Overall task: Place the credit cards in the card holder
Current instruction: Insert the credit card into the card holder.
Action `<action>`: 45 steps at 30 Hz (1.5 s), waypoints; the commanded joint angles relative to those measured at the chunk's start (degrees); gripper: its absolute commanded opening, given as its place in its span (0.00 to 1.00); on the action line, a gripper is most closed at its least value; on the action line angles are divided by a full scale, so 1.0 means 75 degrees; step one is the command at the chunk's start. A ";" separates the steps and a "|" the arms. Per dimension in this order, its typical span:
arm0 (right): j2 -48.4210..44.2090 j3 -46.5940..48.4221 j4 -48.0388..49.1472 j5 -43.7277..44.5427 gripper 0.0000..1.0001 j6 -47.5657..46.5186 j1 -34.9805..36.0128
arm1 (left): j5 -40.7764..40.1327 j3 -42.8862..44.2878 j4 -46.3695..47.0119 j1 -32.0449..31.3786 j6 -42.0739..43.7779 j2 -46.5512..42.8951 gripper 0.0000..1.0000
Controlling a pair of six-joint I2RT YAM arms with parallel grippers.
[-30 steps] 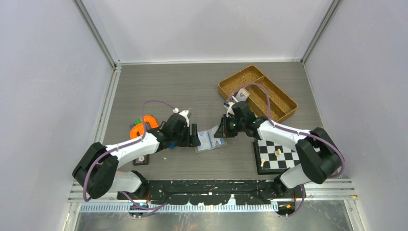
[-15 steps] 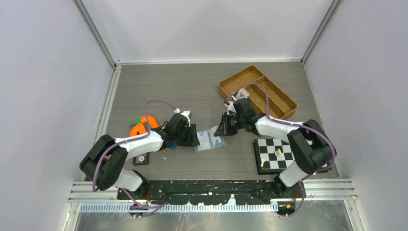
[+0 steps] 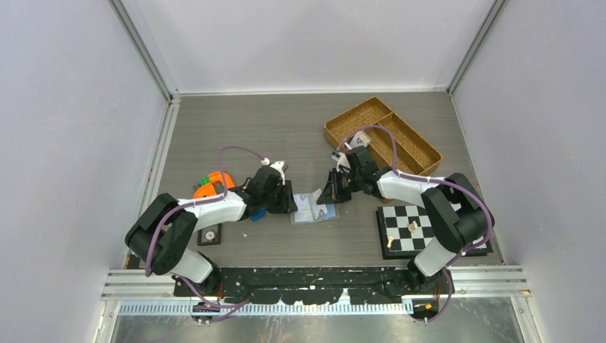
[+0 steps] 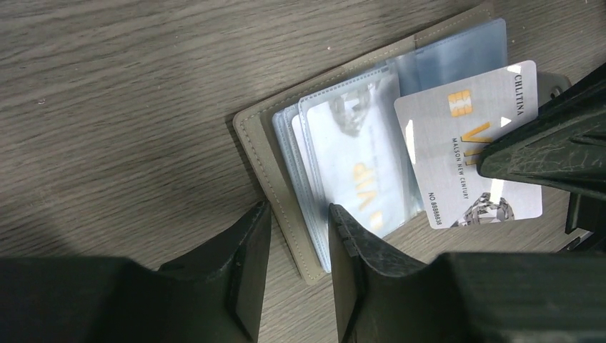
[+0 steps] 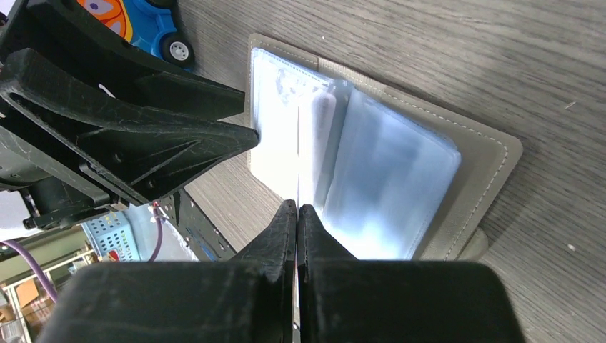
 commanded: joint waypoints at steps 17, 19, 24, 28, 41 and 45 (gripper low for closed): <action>-0.0252 -0.0154 -0.0028 0.0155 0.00 0.0768 -0.0165 | -0.0352 -0.0043 -0.0452 0.0033 0.0421 0.0367 0.32; -0.0293 -0.0193 -0.0032 0.0208 0.01 0.0865 -0.0171 | -0.0352 -0.0044 -0.0458 0.0032 0.0421 0.0355 0.31; -0.0273 -0.0265 0.0049 0.0186 0.01 0.0999 -0.0167 | -0.0369 -0.0055 -0.0494 0.0027 0.0416 0.0342 0.31; -0.0167 -0.0278 0.0102 0.0104 0.01 0.1012 -0.0168 | -0.0364 -0.0029 -0.0517 0.0033 0.0425 0.0362 0.31; 0.0211 -0.0338 0.0522 0.0081 0.01 0.0973 -0.0165 | -0.0328 -0.0015 -0.0563 0.0028 0.0450 0.0353 0.30; 0.0359 -0.0361 0.0675 0.0099 0.00 0.0906 -0.0165 | -0.0316 -0.0017 -0.0590 0.0039 0.0455 0.0350 0.30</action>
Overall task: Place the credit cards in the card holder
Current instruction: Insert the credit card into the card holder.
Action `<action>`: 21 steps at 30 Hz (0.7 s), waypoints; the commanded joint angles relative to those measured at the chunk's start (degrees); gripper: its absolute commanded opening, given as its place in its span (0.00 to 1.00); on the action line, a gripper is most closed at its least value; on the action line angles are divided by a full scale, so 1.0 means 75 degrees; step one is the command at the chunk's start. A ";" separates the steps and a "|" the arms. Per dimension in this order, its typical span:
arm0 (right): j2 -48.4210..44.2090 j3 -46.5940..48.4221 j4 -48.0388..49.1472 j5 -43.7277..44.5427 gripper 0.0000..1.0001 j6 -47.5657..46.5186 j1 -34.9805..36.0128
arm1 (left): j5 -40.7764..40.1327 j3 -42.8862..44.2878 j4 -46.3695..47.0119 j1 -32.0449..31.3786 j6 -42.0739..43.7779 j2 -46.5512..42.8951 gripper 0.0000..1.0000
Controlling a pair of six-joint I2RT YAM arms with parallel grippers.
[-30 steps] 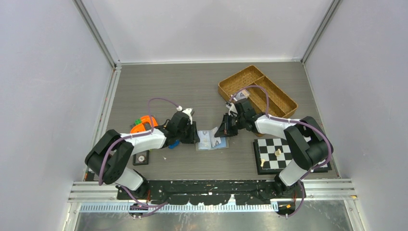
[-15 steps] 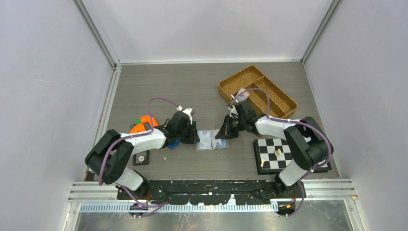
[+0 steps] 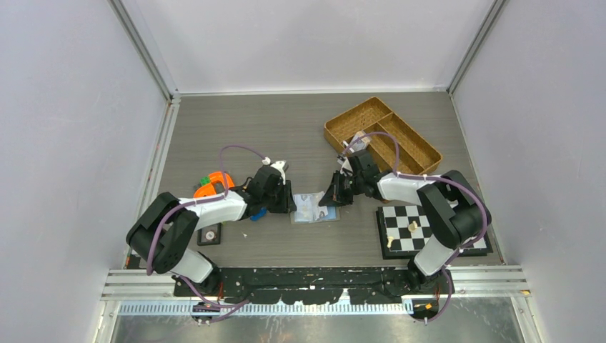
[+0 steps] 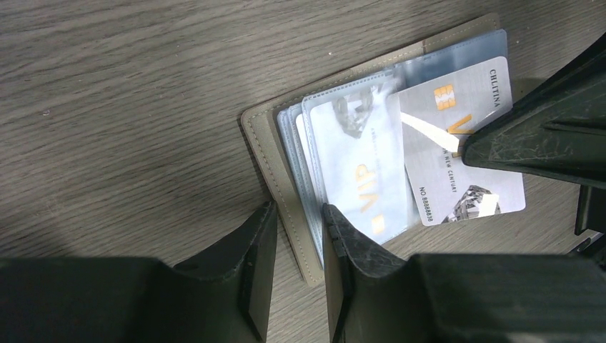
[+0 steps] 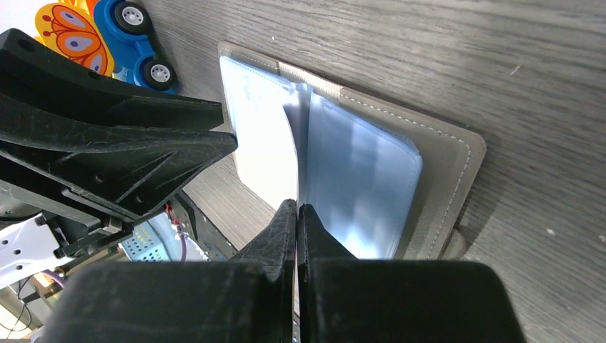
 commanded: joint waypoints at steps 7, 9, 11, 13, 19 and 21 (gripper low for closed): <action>0.0412 -0.0049 0.0454 0.0170 0.00 -0.0262 -0.0010 | -0.0268 -0.0034 -0.0684 0.0034 0.0260 0.0232 0.30; 0.0484 -0.0069 0.0483 0.0207 0.01 -0.0268 -0.0010 | -0.0259 -0.0029 -0.0681 0.0041 0.0262 0.0235 0.29; 0.0529 -0.0112 0.0523 0.0251 0.00 -0.0281 -0.0016 | -0.0256 -0.0032 -0.0681 0.0036 0.0263 0.0237 0.29; 0.0569 -0.0151 0.0546 0.0308 0.00 -0.0287 -0.0010 | -0.0255 -0.0034 -0.0692 0.0038 0.0271 0.0237 0.29; 0.0678 -0.0234 0.0646 0.0292 0.01 -0.0194 -0.0012 | -0.0217 -0.0025 -0.0700 0.0042 0.0280 0.0218 0.28; 0.0669 -0.0293 0.0685 0.0333 0.02 -0.0141 -0.0012 | -0.0191 -0.0015 -0.0698 0.0042 0.0286 0.0207 0.28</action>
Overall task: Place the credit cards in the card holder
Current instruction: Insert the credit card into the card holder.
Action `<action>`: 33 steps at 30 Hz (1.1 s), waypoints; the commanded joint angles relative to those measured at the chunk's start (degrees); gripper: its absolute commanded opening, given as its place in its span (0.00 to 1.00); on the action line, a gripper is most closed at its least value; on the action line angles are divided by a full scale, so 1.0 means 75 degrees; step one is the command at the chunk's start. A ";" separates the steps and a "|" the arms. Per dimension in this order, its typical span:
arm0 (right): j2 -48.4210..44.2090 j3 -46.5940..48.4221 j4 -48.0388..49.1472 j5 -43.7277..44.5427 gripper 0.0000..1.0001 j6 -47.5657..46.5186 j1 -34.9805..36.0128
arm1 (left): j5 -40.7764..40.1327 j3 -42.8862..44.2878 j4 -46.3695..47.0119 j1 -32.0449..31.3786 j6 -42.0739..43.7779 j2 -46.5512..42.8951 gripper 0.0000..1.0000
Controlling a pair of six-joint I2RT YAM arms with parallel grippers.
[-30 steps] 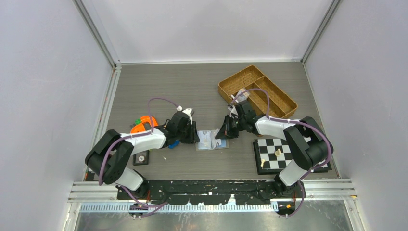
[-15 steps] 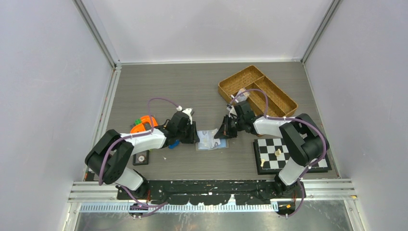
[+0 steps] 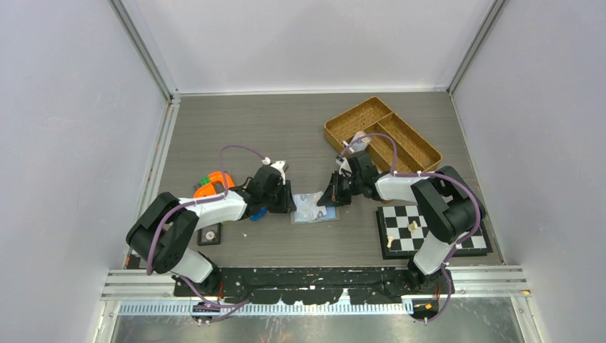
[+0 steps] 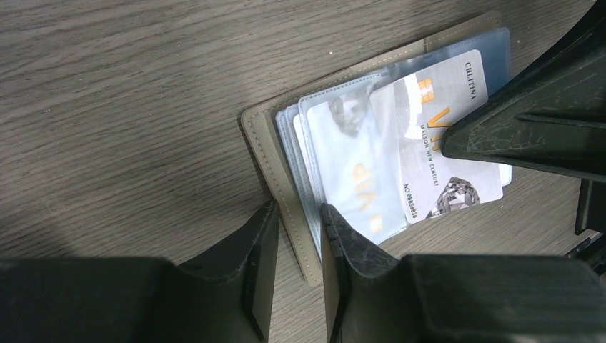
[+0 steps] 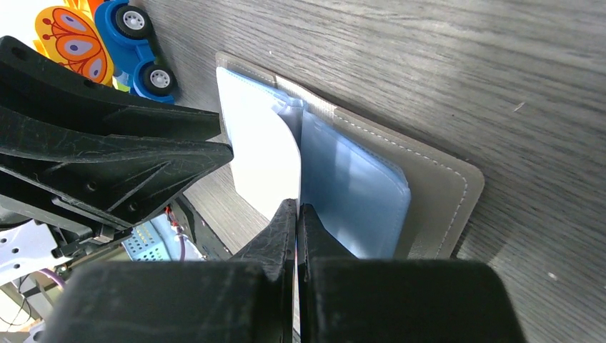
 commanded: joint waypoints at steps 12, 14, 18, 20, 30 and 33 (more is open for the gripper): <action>0.0019 -0.0536 0.0392 0.1160 0.09 0.0353 0.0333 | -0.0129 -0.0063 -0.0667 0.0033 0.0252 0.0056 0.26; -0.0022 -0.0606 0.0520 0.1291 0.09 0.0479 0.0406 | -0.0115 -0.0073 -0.0663 0.0041 0.0237 0.0019 0.26; -0.0041 -0.0689 0.0623 0.1518 0.13 0.0598 0.0503 | -0.0071 -0.0114 -0.0653 0.0038 0.0231 -0.0058 0.25; -0.0079 -0.0753 0.0686 0.1669 0.15 0.0653 0.0543 | -0.0030 -0.0138 -0.0620 0.0036 0.0223 -0.0061 0.25; -0.0379 -0.0836 0.0620 0.2483 0.22 0.0821 0.0912 | 0.0297 -0.0336 -0.0369 0.0037 0.0095 -0.0222 0.24; -0.0391 -0.0758 0.0527 0.2717 0.22 0.0932 0.1108 | 0.0641 -0.0444 -0.0146 0.0036 -0.0009 -0.0290 0.24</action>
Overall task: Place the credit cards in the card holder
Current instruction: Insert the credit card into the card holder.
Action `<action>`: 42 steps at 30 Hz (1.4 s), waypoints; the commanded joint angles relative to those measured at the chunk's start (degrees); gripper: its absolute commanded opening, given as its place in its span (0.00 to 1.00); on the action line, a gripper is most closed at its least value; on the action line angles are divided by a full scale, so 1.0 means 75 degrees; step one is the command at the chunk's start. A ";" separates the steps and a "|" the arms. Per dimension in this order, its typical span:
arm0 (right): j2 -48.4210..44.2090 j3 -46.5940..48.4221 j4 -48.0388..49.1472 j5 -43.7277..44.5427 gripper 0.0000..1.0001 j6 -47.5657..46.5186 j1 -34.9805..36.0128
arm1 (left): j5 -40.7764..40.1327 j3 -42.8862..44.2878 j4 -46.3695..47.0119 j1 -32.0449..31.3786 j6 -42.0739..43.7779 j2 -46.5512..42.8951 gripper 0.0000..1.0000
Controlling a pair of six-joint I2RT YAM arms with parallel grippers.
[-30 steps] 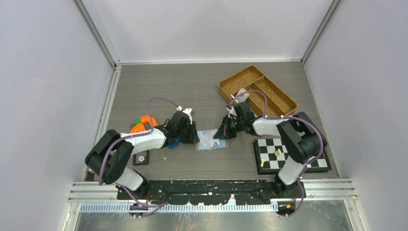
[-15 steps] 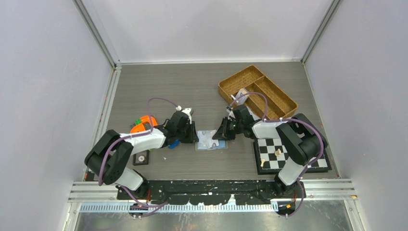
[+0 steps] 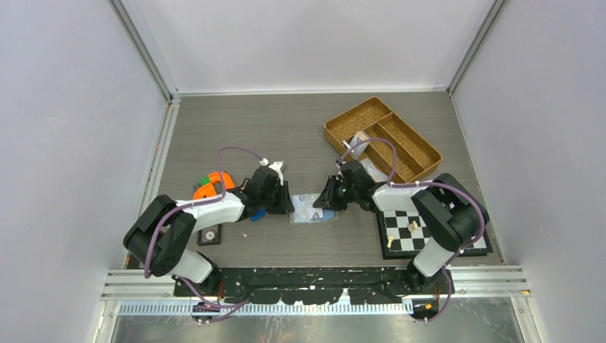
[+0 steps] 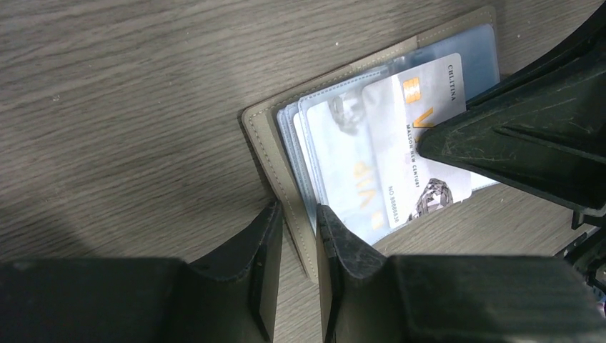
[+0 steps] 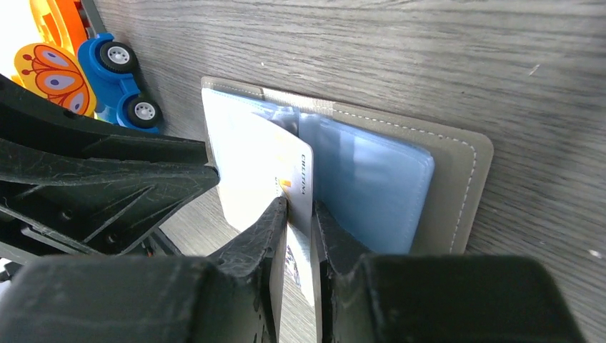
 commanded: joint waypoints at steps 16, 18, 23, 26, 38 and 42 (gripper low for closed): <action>-0.1030 0.1127 -0.3244 0.3541 0.52 -0.0893 0.1136 | 0.0610 -0.0399 -0.0314 -0.0011 -0.0042 -0.0764 0.33; -0.1205 0.1236 -0.3586 0.3770 0.56 -0.1081 0.1133 | 0.0509 -0.0337 -0.0543 -0.0010 0.0024 -0.0929 0.36; -0.1623 0.1433 -0.4179 0.3981 0.63 -0.1362 0.1147 | 0.0255 -0.0172 -0.0991 -0.0011 0.0164 -0.1219 0.44; -0.1840 0.1378 -0.4204 0.3852 0.66 -0.1343 0.1147 | 0.0323 -0.0062 -0.1121 -0.0014 0.0192 -0.1311 0.50; -0.1963 0.1017 -0.4053 0.3587 0.66 -0.0987 0.1147 | 0.1116 0.0079 -0.0014 -0.0011 -0.0402 -0.0642 0.56; -0.1814 0.0950 -0.4001 0.3676 0.62 -0.1021 0.1140 | 0.1411 0.0168 0.0769 -0.0022 -0.0678 0.0066 0.50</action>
